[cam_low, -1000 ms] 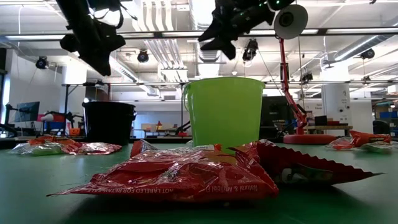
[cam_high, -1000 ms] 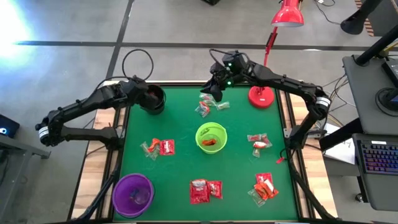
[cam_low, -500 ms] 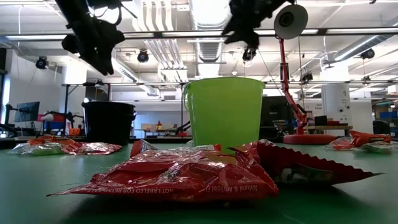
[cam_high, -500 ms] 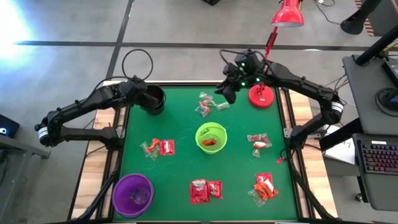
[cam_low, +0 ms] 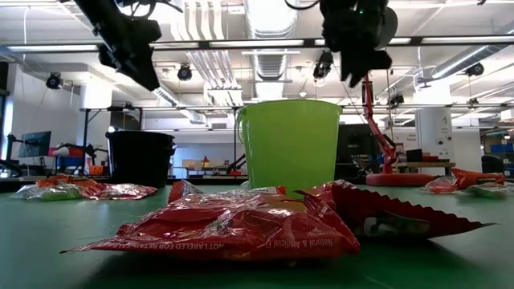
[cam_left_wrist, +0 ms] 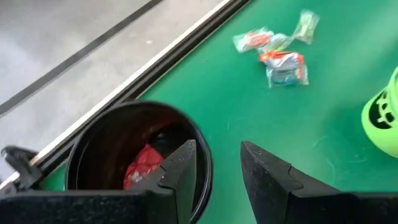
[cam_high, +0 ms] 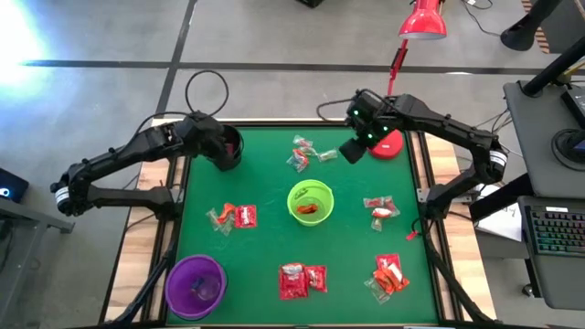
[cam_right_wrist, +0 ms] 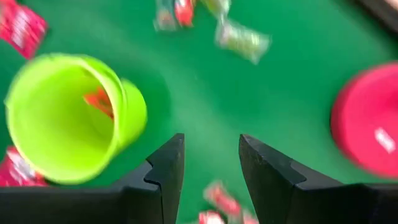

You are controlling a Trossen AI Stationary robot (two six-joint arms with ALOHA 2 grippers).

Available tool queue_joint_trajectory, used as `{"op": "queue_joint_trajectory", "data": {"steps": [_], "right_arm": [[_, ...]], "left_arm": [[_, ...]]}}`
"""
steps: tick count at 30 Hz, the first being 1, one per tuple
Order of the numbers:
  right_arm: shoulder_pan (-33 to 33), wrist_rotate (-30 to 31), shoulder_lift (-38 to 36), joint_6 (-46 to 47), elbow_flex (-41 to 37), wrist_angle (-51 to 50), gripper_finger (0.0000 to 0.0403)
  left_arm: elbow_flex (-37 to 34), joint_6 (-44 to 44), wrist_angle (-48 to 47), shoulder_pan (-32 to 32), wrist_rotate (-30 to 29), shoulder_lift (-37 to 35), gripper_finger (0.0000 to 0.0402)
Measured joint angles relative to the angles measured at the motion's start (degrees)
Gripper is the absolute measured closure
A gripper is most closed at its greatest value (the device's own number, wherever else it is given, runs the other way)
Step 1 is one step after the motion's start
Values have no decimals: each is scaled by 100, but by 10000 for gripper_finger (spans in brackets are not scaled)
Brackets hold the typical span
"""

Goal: Sort candy
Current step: Put the orange chocolate into the green bucket

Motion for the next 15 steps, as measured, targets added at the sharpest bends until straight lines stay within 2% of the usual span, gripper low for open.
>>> {"op": "queue_joint_trajectory", "data": {"steps": [6, 15], "right_arm": [[298, -13, -4, 471, -284, -727, 257], [878, 138, -11, 864, -1267, -243, 257]], "left_arm": [[126, 515, 154, 0, 76, -57, 293], [349, 998, 155, 0, 74, -174, 293]]}}
